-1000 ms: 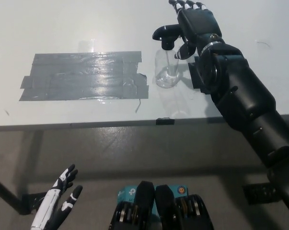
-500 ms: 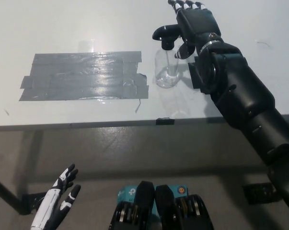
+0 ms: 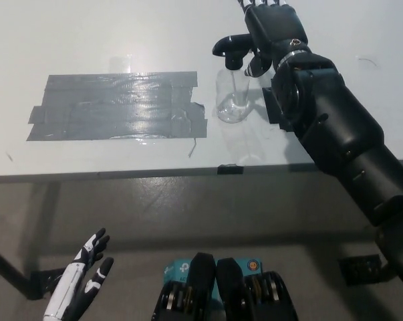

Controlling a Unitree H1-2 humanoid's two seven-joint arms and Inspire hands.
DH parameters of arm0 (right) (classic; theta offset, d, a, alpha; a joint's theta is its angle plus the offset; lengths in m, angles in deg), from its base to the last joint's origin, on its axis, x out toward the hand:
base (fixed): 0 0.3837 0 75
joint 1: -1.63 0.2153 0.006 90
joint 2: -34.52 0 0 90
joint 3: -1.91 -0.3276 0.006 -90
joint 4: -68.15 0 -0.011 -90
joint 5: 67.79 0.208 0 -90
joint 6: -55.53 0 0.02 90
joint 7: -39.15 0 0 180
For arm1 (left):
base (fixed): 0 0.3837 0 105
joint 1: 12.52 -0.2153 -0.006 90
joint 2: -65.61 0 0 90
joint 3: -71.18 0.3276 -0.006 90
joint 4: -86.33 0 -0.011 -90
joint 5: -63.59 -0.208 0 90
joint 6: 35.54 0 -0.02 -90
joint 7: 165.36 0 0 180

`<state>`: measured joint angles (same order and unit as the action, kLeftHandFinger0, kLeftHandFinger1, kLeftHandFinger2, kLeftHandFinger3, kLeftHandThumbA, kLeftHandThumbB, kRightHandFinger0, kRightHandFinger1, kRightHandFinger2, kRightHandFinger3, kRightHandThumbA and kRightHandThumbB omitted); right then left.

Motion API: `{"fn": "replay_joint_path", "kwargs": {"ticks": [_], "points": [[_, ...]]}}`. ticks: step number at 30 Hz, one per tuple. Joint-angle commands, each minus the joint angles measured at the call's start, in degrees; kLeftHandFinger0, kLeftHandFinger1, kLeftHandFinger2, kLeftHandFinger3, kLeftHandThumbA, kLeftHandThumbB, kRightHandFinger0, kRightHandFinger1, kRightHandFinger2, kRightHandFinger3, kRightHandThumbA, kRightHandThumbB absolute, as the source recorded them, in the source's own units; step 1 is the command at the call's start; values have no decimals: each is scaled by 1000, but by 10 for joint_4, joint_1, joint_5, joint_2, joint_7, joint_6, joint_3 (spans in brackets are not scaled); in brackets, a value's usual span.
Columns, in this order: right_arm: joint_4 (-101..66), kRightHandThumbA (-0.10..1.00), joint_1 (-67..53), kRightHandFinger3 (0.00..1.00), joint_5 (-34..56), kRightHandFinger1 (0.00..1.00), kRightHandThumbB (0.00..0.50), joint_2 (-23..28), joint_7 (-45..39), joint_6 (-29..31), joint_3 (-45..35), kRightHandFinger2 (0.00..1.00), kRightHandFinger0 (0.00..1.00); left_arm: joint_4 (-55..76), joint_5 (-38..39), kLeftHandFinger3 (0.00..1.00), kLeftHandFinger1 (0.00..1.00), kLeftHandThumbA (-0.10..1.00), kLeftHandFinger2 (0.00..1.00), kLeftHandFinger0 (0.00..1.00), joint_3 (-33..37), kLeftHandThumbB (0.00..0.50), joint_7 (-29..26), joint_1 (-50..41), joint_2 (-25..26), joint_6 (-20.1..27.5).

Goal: The robot grabs the black lid of the spray bottle on the desk and places it on the black area of the desk

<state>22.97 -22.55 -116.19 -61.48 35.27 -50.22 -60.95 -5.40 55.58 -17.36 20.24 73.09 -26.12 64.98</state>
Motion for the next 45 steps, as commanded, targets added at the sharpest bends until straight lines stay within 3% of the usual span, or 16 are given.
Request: {"fn": "replay_joint_path", "kwargs": {"ticks": [1, 20, 21, 23, 24, 25, 26, 27, 29, 31, 32, 34, 37, 39, 42, 45], "points": [[-5, 1000, 54, 1000, -12, 1000, 472, 10, 7, -15, 5, 1000, 1000, 16, -2, 1000, 1000, 907, 1000, 1000, 2, 246, 6, 6, 12, 15], [56, 1000, 68, 1000, -16, 1000, 449, 2, 58, -4, 25, 1000, 1000, 17, -7, 1000, 1000, 929, 1000, 1000, 3, 254, 4, 4, 13, 15], [96, 896, 78, 1000, -24, 1000, 426, -3, 84, 4, 35, 1000, 1000, 15, -2, 1000, 1000, 925, 1000, 1000, 3, 252, 5, 5, 13, 17], [103, 898, 81, 1000, -21, 1000, 429, -4, 89, 6, 37, 1000, 1000, 15, -2, 1000, 1000, 921, 1000, 1000, 3, 252, 5, 5, 13, 17], [128, 502, 85, 1000, -18, 1000, 196, -6, 100, 20, 42, 1000, 1000, 15, -2, 1000, 1000, 922, 1000, 1000, 3, 259, 5, 4, 13, 17], [176, 93, 84, 989, -8, 447, 321, -9, 129, 56, 44, 581, 400, 16, -4, 1000, 1000, 924, 1000, 1000, 4, 259, 5, 3, 13, 16], [183, 57, 85, 958, -6, 360, 310, -10, 134, 60, 45, 506, 271, 17, -4, 1000, 1000, 925, 1000, 1000, 4, 258, 5, 3, 13, 16], [199, 1, 78, 731, -3, 95, 305, -10, 162, 77, 45, 275, 13, 18, -3, 1000, 1000, 924, 1000, 1000, 5, 256, 6, 1, 12, 16], [227, 4, 71, 537, 0, 0, 281, -11, 214, 104, 46, 47, 0, 20, -4, 1000, 1000, 922, 1000, 1000, 5, 247, 5, 0, 13, 19], [242, 13, 69, 437, 2, 0, 274, -12, 238, 117, 46, 44, 0, 21, -5, 1000, 1000, 921, 1000, 1000, 6, 245, 5, 0, 13, 20], [245, 109, 68, 322, 3, 0, 226, -14, 247, 120, 45, 11, 0, 21, -5, 1000, 1000, 921, 1000, 1000, 6, 251, 6, 0, 13, 19], [254, 201, 67, 226, 15, 80, 214, -19, 276, 132, 34, 122, 0, 21, -5, 1000, 1000, 917, 1000, 1000, 7, 250, 6, 2, 13, 16], [259, 212, 69, 287, 20, 186, 214, -21, 283, 138, 32, 366, 0, 22, -4, 1000, 1000, 914, 1000, 1000, 8, 250, 6, 2, 13, 16], [246, 384, 71, 284, 49, 205, 211, -26, 292, 155, 3, 387, 0, 23, -7, 1000, 1000, 910, 1000, 1000, 10, 253, 6, -1, 13, 14], [251, 388, 72, 397, 47, 202, 211, -27, 296, 159, 0, 393, 0, 23, -7, 1000, 1000, 910, 1000, 1000, 11, 254, 6, -1, 13, 14], [228, 469, 75, 402, 71, 163, 230, -28, 306, 180, -27, 369, 0, 28, -13, 1000, 1000, 909, 1000, 1000, 13, 246, 5, -2, 14, 10]]}}
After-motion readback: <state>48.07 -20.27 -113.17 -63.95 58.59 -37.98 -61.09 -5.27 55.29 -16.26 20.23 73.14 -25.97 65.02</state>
